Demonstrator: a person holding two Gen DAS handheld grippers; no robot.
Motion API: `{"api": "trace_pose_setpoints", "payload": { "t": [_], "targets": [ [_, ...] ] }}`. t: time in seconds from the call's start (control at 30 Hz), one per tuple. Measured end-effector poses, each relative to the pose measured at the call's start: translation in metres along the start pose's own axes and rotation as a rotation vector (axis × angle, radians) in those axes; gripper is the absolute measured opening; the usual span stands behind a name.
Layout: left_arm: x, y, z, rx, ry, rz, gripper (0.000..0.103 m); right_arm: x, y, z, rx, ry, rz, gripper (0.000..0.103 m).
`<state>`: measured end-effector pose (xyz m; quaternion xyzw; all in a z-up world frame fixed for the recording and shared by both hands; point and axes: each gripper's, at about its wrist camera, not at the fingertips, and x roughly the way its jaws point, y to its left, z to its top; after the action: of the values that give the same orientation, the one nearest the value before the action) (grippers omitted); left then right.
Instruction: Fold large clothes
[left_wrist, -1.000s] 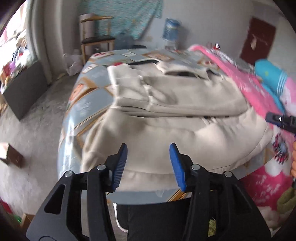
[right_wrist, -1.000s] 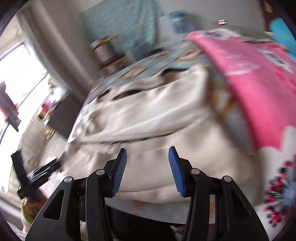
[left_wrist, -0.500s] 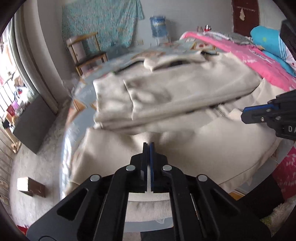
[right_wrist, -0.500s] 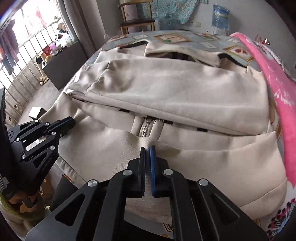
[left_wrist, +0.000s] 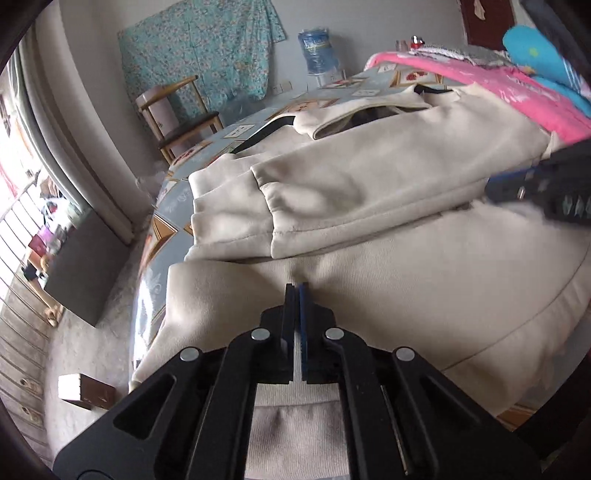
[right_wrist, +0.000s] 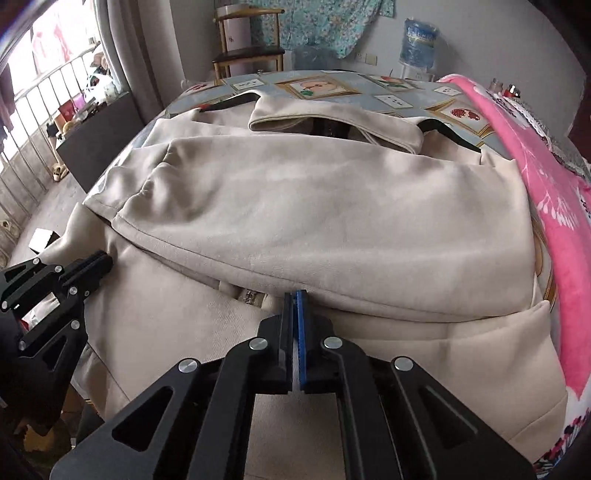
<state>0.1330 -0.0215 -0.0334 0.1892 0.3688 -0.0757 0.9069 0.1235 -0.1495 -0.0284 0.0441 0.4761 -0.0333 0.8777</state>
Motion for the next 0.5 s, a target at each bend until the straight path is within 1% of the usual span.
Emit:
{"api": "trace_pose_setpoints", "payload": {
  "t": [0.1, 0.17, 0.2, 0.23, 0.27, 0.3, 0.37, 0.4, 0.43, 0.47, 0.5],
  "targets": [
    [0.002, 0.002, 0.000, -0.021, 0.004, -0.008, 0.002, -0.026, -0.037, 0.001, 0.100, -0.029, 0.053, 0.002],
    [0.003, 0.002, 0.002, -0.030, 0.007, -0.012, 0.002, -0.038, -0.063, -0.003, 0.157, -0.016, 0.077, 0.002],
    [0.002, 0.002, 0.002, -0.031, 0.007, -0.011, 0.002, -0.041, -0.074, -0.007, 0.177, 0.003, 0.081, 0.007],
    [0.002, 0.002, 0.002, -0.028, 0.006, -0.010, 0.002, -0.042, -0.079, -0.010, 0.187, 0.016, 0.071, 0.021],
    [0.002, 0.002, 0.002, -0.028, 0.006, -0.010, 0.002, -0.040, -0.085, -0.016, 0.193, 0.036, 0.049, 0.029],
    [0.002, 0.003, 0.002, -0.032, 0.007, -0.012, 0.002, -0.039, -0.087, -0.021, 0.194, 0.049, 0.044, 0.036],
    [0.003, 0.004, 0.003, -0.038, 0.010, -0.014, 0.002, -0.030, -0.085, -0.030, 0.189, 0.089, 0.075, 0.036],
    [0.003, 0.004, 0.004, -0.036, 0.012, -0.013, 0.002, -0.026, -0.081, -0.032, 0.174, 0.107, 0.077, 0.037],
    [0.003, 0.003, 0.004, -0.031, 0.012, -0.010, 0.002, -0.022, -0.075, -0.034, 0.152, 0.112, 0.056, 0.039],
    [0.003, 0.002, 0.004, -0.027, 0.012, -0.005, 0.002, -0.017, -0.068, -0.036, 0.118, 0.110, 0.014, 0.039],
    [0.003, 0.002, 0.004, -0.024, 0.012, -0.001, 0.002, -0.016, -0.063, -0.036, 0.090, 0.091, -0.017, 0.039]
  ]
}}
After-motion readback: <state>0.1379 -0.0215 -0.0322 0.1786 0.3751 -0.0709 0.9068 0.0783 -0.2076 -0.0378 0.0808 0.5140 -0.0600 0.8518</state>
